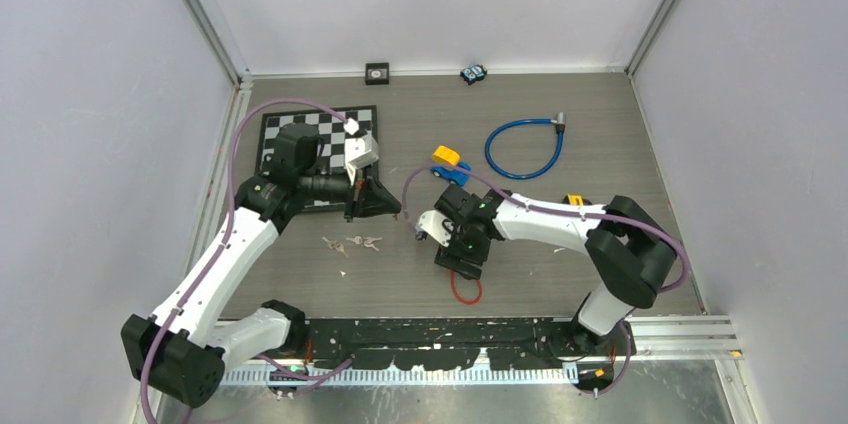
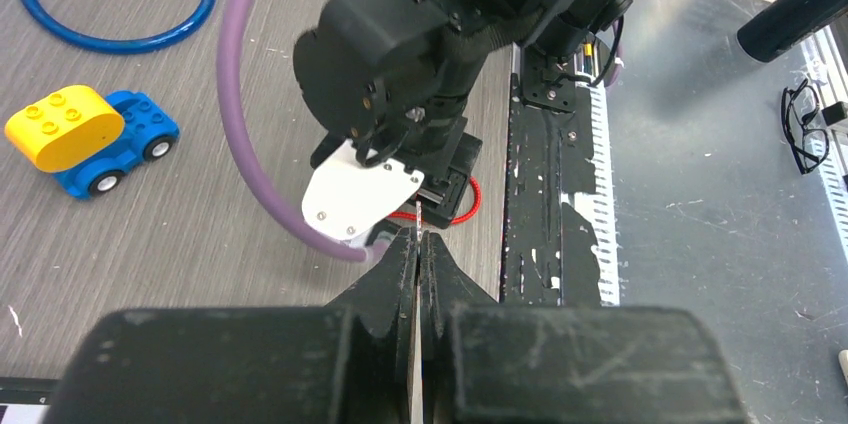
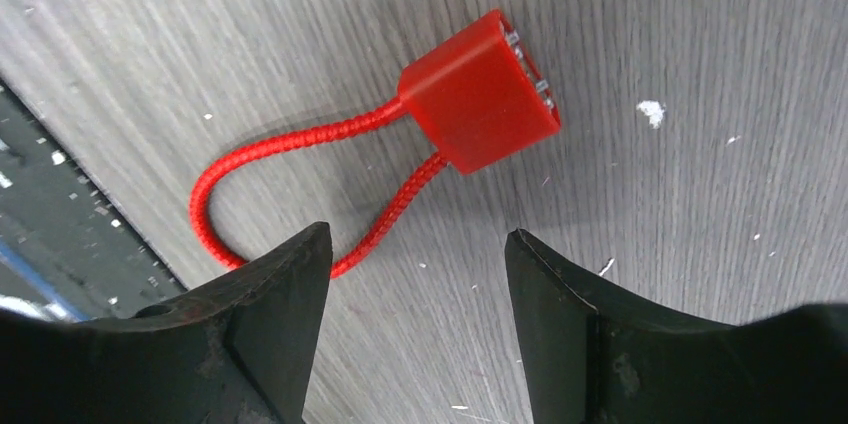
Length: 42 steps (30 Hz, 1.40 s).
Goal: Unlock with the key
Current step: Adjust the lock at the center of the board.
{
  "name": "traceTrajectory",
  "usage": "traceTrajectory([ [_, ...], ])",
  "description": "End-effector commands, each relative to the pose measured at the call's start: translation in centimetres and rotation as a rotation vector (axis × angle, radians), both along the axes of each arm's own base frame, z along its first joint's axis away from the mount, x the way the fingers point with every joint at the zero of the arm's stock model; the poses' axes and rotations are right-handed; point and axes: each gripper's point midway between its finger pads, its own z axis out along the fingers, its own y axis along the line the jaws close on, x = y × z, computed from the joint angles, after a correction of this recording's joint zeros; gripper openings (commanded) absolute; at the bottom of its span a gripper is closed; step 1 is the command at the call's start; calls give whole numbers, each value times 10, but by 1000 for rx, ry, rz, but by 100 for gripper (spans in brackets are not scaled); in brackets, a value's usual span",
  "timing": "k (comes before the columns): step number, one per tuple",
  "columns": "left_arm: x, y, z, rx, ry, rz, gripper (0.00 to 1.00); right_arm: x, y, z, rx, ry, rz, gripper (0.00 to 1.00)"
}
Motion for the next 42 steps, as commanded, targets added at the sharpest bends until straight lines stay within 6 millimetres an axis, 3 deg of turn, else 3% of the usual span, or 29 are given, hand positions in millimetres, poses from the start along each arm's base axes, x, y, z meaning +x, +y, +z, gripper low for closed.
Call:
traceTrajectory([
  [1, -4, 2, 6, -12, -41, -13, 0, 17, -3, -11, -76, -133, 17, 67],
  [12, -9, 3, 10, -15, -45, -37, 0, 37, -37, -13, -212, -258, 32, 62],
  [20, -9, 4, 7, -9, -58, -26, 0, 70, -76, 6, -182, -250, -97, 60],
  [23, -12, 6, 5, -2, -64, -33, 0, 67, -66, 20, -112, -204, -106, 62],
  [30, -14, 8, -2, 16, -60, -41, 0, 40, -10, 55, 172, -48, -21, 79],
  [33, -15, 10, -8, 26, -69, -43, 0, 33, 5, 54, 215, -44, 32, 82],
  [42, -35, 17, -16, 31, -93, -126, 0, 35, 33, 25, 212, -44, 151, 83],
])
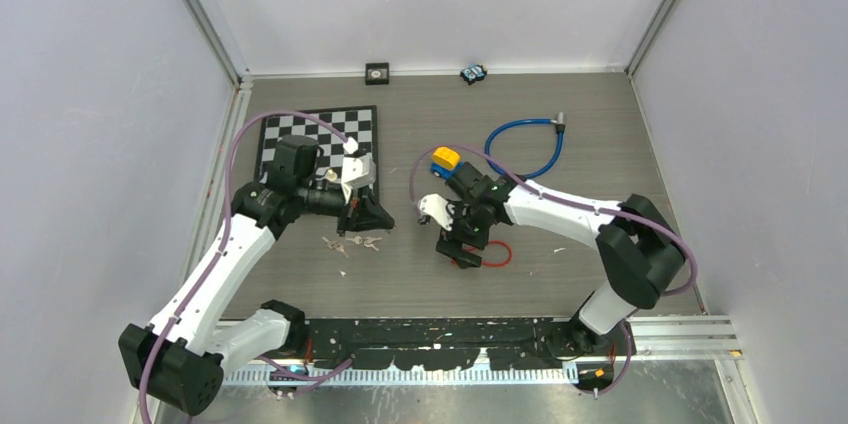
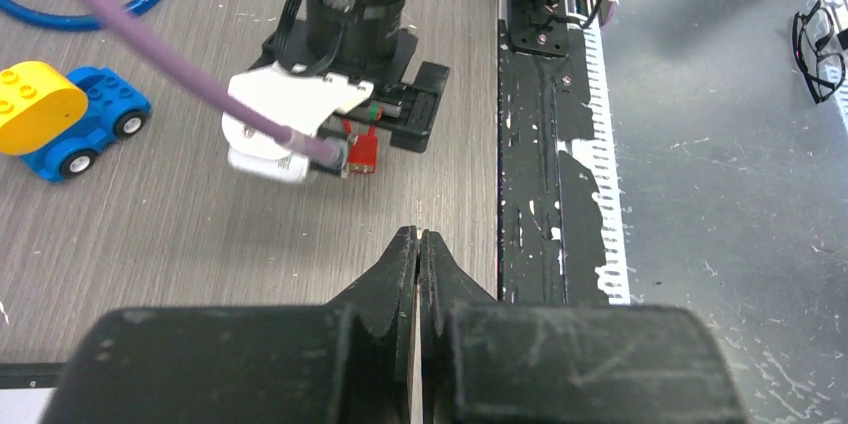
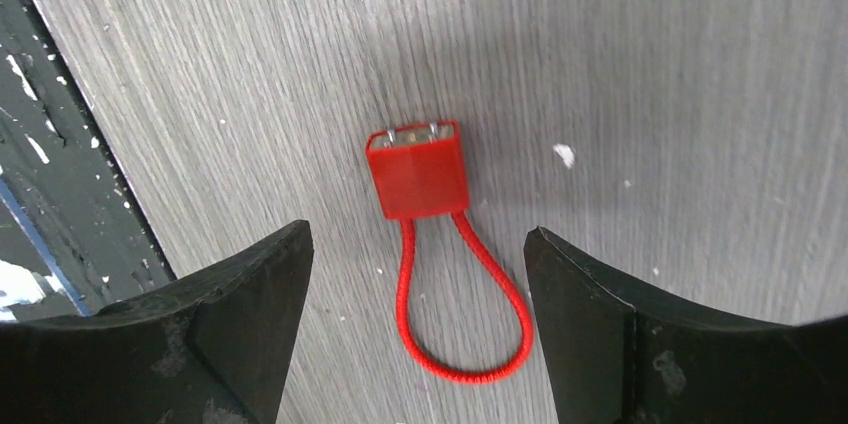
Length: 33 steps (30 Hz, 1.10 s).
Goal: Unlock with the key
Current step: Adjust the lock at the center of the board, then pick up the lock from the center of the board.
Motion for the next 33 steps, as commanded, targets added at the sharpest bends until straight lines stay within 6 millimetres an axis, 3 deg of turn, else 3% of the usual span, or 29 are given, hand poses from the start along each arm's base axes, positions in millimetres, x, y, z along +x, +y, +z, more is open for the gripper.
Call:
traceTrajectory([
  [1, -18, 5, 2, -8, -38, -67, 0, 7, 24, -6, 45, -21, 77, 82],
  [10, -28, 10, -2, 9, -19, -78, 0, 11, 25, -34, -16, -24, 130, 79],
  [17, -30, 12, -4, 17, -27, -71, 0, 1, 24, -37, -34, -3, 161, 66],
  [25, -31, 13, -5, 19, -38, -70, 0, -5, 12, -35, -51, -24, 171, 65],
  [33, -24, 14, -7, 29, -46, -46, 0, -1, 18, -24, -22, -42, 153, 37],
])
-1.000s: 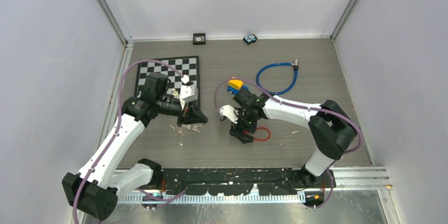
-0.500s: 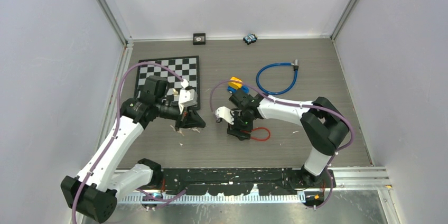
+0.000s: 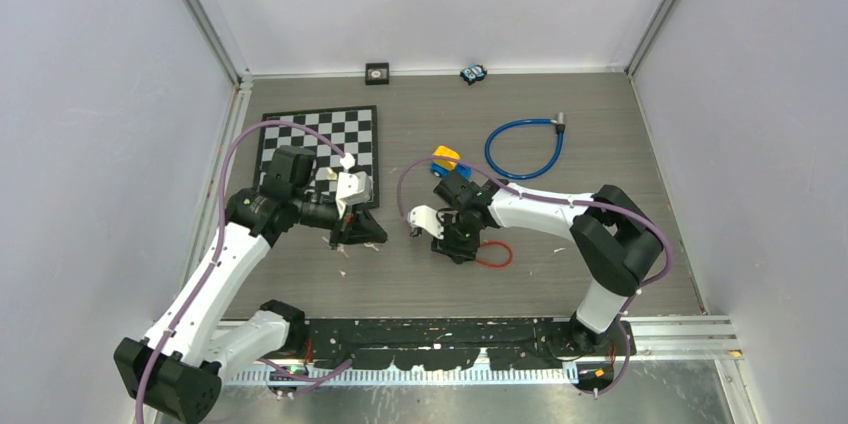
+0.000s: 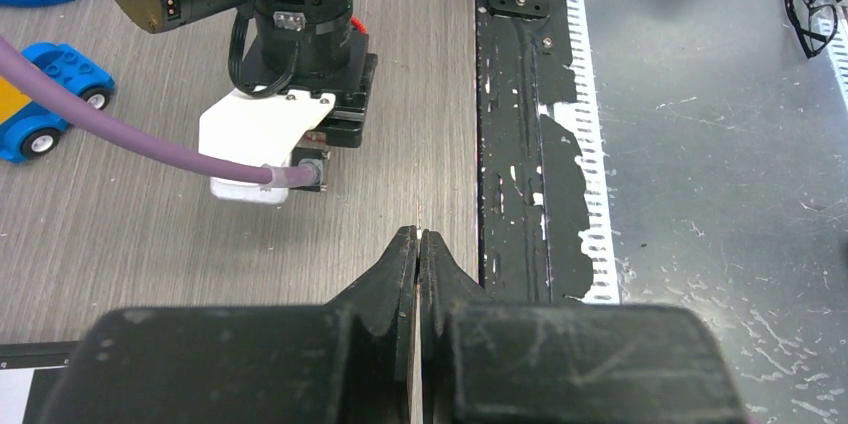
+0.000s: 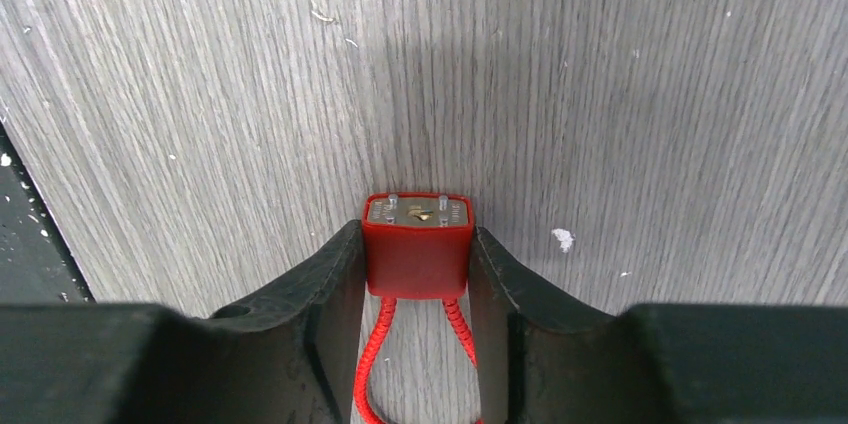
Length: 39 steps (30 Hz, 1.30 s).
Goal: Unlock with the key
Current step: Pick up the lock from the center of the board.
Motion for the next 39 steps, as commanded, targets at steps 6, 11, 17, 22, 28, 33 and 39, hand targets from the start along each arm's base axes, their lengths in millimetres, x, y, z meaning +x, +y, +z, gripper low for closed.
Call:
traceTrajectory([
  [6, 9, 0, 7, -22, -31, 29, 0, 9, 8, 67, 132, -98, -67, 18],
  [11, 11, -4, 26, -69, 17, 39, 0, 23, 2, 127, 277, -268, -148, 1],
  [17, 27, -17, 49, -136, 177, 100, 0, 47, -18, 183, 360, -530, -240, 1],
  [22, 39, -22, 47, -141, 253, 143, 0, 64, -37, 198, 302, -685, -264, 0],
  [28, 52, -24, 38, -116, 252, 162, 0, 79, -48, 212, 201, -712, -328, 1],
  [33, 56, -22, 18, -69, 165, 106, 0, 87, -68, 219, 46, -745, -326, 1],
  [39, 58, -21, 0, -18, 167, 51, 0, 93, -88, 232, -34, -701, -321, 1],
])
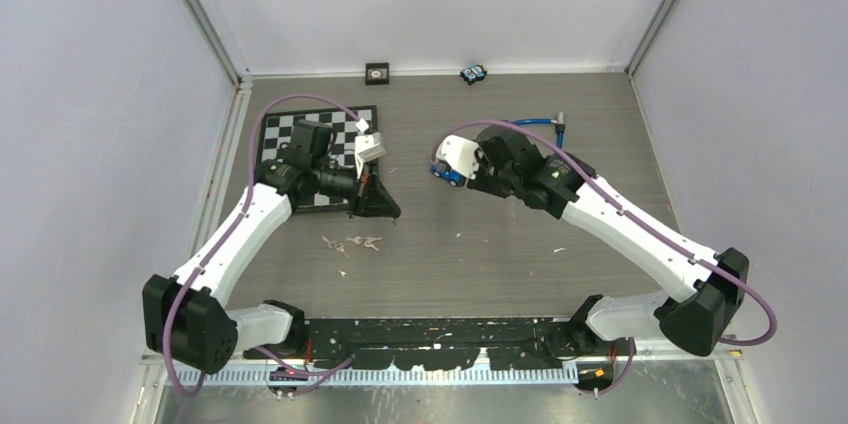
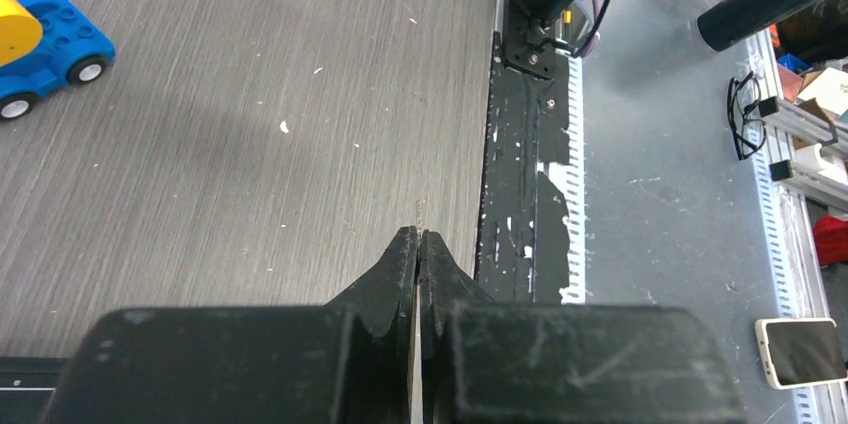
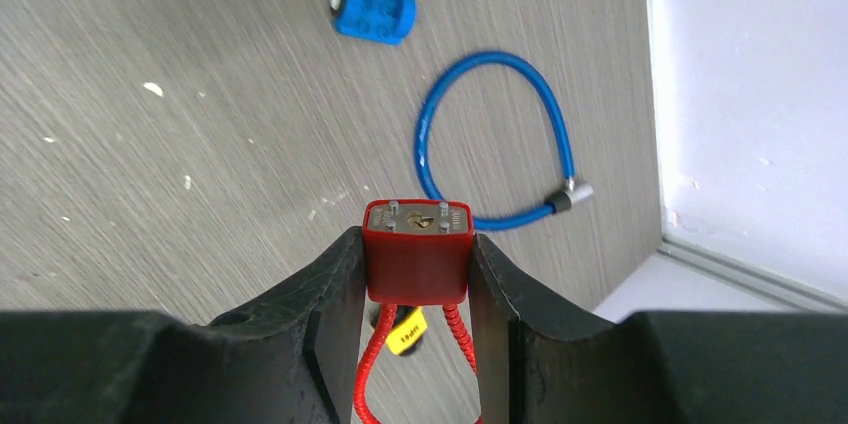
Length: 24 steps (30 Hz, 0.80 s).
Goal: Unlock with the key
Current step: Pick up the lock from the center of the board.
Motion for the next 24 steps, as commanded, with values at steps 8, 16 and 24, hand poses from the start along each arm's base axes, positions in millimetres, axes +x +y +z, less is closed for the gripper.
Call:
traceTrajectory([
  [8, 8, 1, 11, 4, -130, -57, 0, 21, -23, 58, -107, -68, 9, 1],
  [16, 1, -2, 48, -80, -100, 16, 0, 25, 8, 101, 43, -75, -19, 0],
  [24, -4, 8, 66, -32, -134, 95, 0, 5, 48, 105, -25, -151, 91, 0],
])
